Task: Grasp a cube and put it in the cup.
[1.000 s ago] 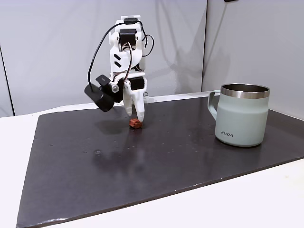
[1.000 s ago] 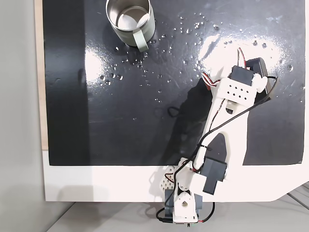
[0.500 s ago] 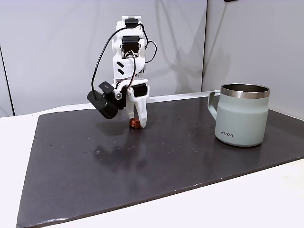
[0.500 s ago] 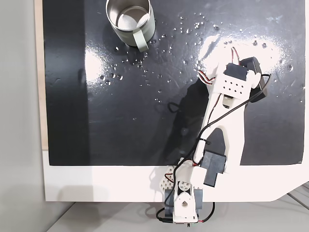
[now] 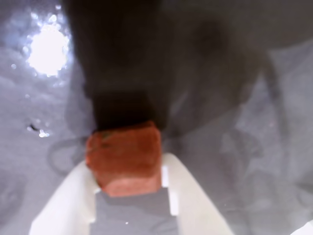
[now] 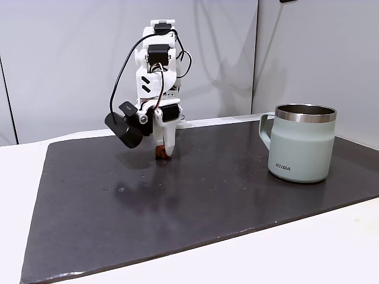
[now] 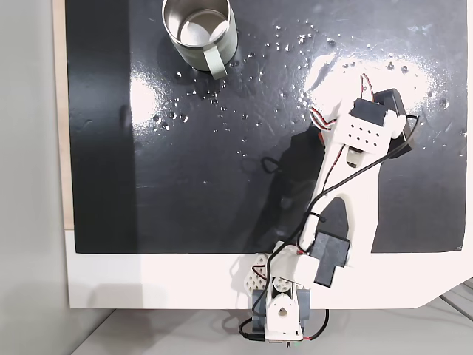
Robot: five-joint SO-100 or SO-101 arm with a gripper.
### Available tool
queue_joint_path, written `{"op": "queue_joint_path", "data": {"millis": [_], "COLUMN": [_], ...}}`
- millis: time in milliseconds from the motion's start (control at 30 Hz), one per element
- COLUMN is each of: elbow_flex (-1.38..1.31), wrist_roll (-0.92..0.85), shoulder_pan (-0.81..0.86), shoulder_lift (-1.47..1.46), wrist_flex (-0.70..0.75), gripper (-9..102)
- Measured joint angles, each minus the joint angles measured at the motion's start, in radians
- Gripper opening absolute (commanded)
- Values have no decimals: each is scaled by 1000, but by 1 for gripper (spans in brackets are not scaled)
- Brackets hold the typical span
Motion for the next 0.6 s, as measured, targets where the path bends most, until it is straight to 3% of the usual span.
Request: {"op": "queue_joint_path", "data": {"millis": [400,600], "elbow_flex": [0,-3], "wrist_roll": [-5,49], "shoulder_pan": [2,-12], "shoulder_lift": [3,156], "wrist_flex": [21,81], "gripper": [0,0]}}
